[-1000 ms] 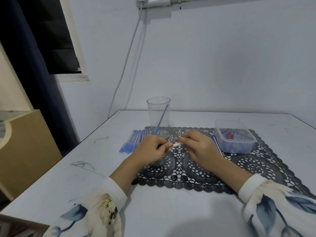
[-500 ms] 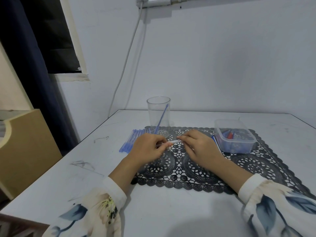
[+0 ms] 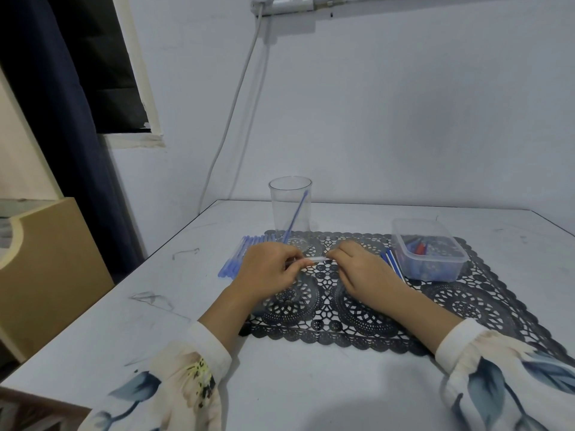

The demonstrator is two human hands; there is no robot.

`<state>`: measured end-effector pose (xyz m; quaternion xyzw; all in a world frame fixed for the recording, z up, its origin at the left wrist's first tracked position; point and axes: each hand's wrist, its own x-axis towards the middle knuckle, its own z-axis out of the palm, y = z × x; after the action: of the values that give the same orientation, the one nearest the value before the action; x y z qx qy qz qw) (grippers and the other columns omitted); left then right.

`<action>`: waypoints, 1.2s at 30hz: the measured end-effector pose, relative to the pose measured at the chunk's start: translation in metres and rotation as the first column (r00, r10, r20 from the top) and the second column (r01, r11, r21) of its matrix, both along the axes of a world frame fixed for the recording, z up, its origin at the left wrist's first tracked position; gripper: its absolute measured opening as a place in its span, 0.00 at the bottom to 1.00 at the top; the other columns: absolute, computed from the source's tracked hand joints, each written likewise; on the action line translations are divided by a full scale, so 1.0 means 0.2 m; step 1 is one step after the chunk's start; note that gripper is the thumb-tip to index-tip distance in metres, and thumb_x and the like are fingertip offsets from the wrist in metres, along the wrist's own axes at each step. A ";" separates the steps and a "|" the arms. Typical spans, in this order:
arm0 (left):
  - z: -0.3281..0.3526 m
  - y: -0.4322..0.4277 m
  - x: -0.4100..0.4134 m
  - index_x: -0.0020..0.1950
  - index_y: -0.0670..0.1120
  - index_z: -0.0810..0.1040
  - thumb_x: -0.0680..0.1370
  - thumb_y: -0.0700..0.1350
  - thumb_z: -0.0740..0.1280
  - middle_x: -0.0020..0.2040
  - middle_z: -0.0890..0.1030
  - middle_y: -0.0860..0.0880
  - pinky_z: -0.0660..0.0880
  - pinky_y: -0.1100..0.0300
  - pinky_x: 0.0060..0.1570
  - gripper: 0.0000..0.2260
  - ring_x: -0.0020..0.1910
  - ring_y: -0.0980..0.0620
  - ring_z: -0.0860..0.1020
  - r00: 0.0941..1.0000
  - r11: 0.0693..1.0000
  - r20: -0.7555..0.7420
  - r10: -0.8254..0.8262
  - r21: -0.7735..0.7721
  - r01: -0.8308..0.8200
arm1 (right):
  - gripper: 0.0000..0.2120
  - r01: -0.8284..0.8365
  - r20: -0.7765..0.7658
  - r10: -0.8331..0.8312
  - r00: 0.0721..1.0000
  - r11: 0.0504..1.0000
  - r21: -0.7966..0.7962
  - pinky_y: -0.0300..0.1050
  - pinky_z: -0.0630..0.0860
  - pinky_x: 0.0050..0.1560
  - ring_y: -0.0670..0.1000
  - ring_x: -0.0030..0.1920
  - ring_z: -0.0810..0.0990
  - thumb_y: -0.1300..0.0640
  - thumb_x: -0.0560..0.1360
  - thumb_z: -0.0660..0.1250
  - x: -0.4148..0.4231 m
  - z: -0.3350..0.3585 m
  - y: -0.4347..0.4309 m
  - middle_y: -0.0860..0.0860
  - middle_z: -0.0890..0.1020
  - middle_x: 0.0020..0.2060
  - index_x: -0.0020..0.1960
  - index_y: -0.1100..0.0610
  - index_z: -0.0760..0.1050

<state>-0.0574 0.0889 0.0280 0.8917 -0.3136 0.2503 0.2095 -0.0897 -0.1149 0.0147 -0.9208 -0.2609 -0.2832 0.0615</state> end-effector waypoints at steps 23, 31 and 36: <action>-0.04 0.00 0.03 0.45 0.48 0.84 0.75 0.52 0.66 0.33 0.80 0.51 0.71 0.59 0.36 0.10 0.35 0.53 0.75 0.989 0.989 -0.093 -0.114 -0.106 0.104 | 0.10 -0.117 -0.082 0.129 0.988 0.984 0.135 0.38 0.69 0.40 0.45 0.36 0.71 0.64 0.71 0.63 0.00 0.01 -0.02 0.53 0.77 0.34 0.50 0.64 0.79; -0.02 0.00 0.02 0.48 0.49 0.84 0.76 0.51 0.67 0.34 0.81 0.51 0.70 0.61 0.37 0.09 0.36 0.53 0.75 0.990 0.992 -0.107 -0.091 -0.096 0.081 | 0.19 0.004 -0.137 0.019 0.990 0.986 0.164 0.40 0.68 0.45 0.43 0.45 0.67 0.51 0.79 0.57 0.00 0.02 -0.02 0.49 0.75 0.45 0.67 0.57 0.70; -0.02 0.01 0.02 0.48 0.49 0.84 0.76 0.51 0.66 0.37 0.81 0.51 0.72 0.59 0.39 0.09 0.38 0.55 0.75 0.990 0.993 -0.125 -0.069 -0.101 0.056 | 0.23 0.042 -0.133 -0.007 0.991 0.964 0.264 0.42 0.71 0.49 0.48 0.47 0.72 0.53 0.77 0.51 -0.01 0.03 -0.03 0.51 0.75 0.46 0.69 0.58 0.67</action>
<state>-0.0540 0.0909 0.0247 0.8844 -0.3147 0.2007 0.2801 -0.0922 -0.1218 0.0205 -0.9240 -0.2044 -0.2556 0.1979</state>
